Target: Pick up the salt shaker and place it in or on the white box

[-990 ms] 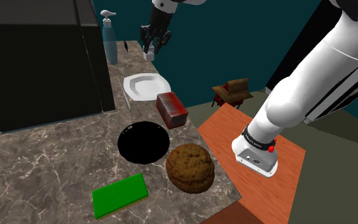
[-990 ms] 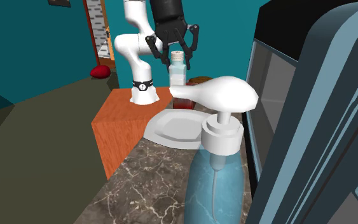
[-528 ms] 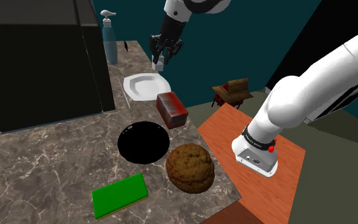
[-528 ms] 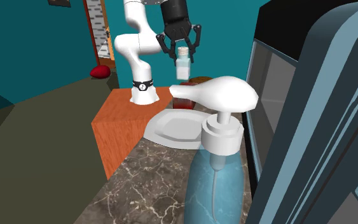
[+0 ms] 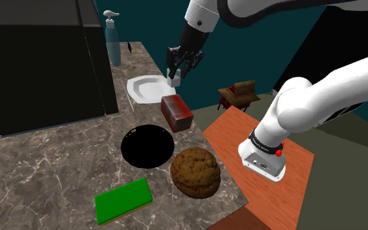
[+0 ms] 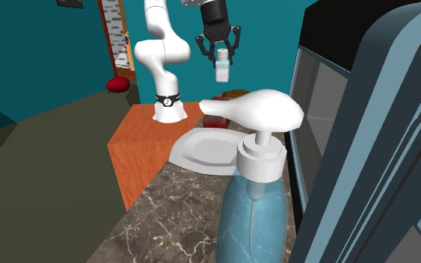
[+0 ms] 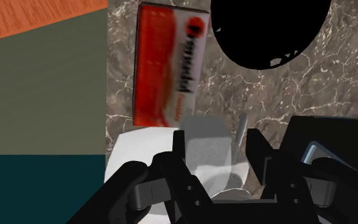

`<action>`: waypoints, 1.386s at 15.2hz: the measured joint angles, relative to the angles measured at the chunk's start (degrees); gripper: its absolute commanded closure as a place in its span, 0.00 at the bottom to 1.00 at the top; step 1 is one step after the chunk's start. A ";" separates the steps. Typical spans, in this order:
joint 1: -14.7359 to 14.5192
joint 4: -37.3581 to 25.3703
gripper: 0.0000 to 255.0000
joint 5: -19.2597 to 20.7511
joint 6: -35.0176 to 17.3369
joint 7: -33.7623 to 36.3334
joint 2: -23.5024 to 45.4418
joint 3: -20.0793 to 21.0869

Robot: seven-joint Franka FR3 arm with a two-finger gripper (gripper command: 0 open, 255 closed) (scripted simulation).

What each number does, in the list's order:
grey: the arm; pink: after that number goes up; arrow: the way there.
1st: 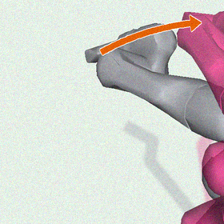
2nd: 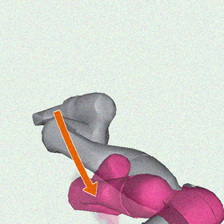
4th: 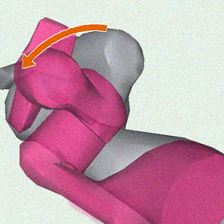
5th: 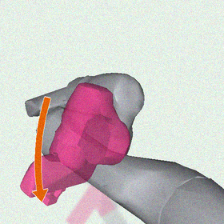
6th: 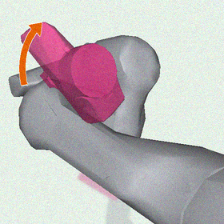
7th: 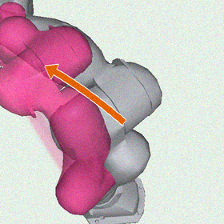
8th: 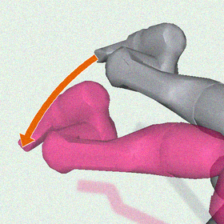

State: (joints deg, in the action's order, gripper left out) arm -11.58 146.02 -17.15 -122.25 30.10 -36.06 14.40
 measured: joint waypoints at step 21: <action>-3.18 12.40 1.00 -4.45 -11.53 0.37 -1.48 3.41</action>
State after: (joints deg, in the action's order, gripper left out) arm -14.76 158.42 -21.60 -133.79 30.47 -37.54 17.81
